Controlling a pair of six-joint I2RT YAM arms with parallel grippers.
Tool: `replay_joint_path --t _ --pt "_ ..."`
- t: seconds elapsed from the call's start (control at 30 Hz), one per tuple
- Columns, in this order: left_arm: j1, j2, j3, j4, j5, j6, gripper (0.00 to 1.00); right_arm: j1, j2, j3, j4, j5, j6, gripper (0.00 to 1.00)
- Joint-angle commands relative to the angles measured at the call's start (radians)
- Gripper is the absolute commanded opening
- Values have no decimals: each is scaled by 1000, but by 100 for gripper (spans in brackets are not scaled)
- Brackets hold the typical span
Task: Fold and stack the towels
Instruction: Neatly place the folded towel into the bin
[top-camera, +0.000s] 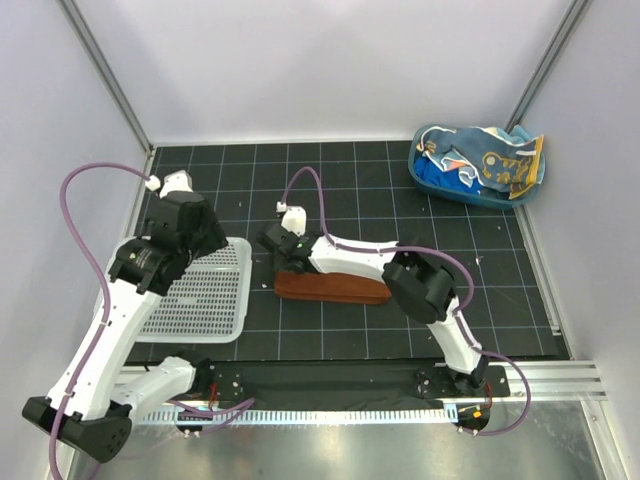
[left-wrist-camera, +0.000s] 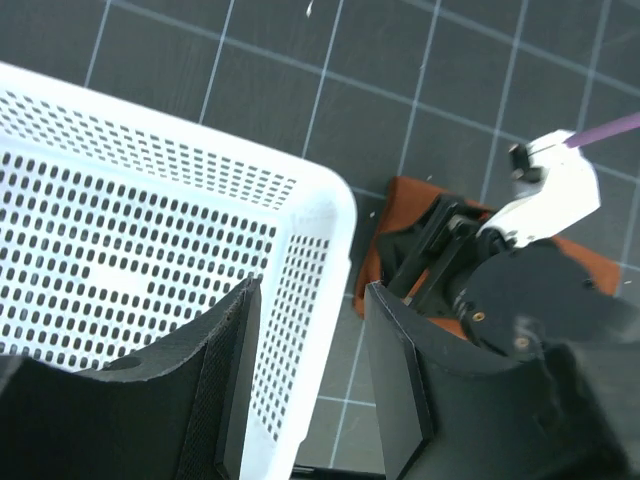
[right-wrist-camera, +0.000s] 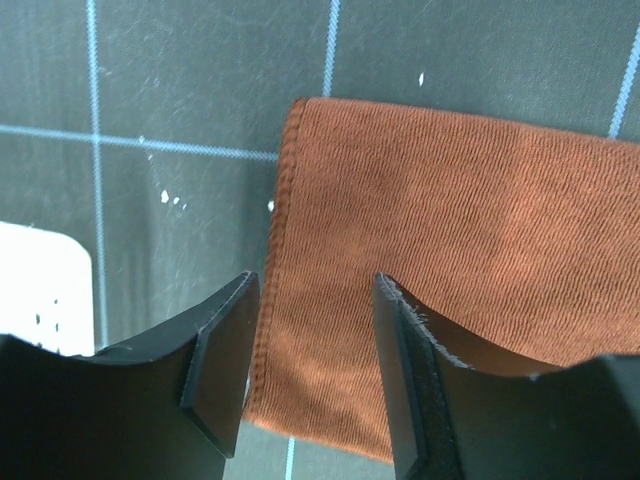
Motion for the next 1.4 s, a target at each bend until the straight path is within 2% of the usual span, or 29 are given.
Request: replay_joint_path --t 0.0,0.37,0.47,0.67,0.8,0.9,0.93,1.03,1.07,1.17,1.27,1.37 --pt "26 0 -37 23 56 33 50 5 26 73 -38 67 12 56" --pt "60 46 -114 86 115 34 50 6 105 65 -106 68 -14 56" --pt "63 66 -148 108 110 33 50 8 95 31 -98 67 -32 51" --pt "63 106 -198 140 124 16 50 6 69 -13 -96 59 -63 32" --pt "64 116 -225 157 147 7 50 -6 21 -79 -28 21 -75 19" --pt "64 123 -238 160 149 5 50 -29 -26 -165 32 -37 -72 14" --pt "64 123 -249 160 146 4 50 -40 -58 -202 67 -48 -72 14" --pt "64 117 -251 162 146 2 51 -44 -90 -205 77 -65 -83 28" --pt "64 113 -251 163 146 2 52 -44 -98 -203 78 -70 -84 36" --pt "64 110 -237 162 146 2 52 -40 -116 -193 98 -90 -83 48" --pt "63 112 -228 154 147 8 52 -18 -125 -167 83 -61 -83 55" --pt "64 117 -229 157 152 8 52 6 -125 -128 48 -28 -78 55"
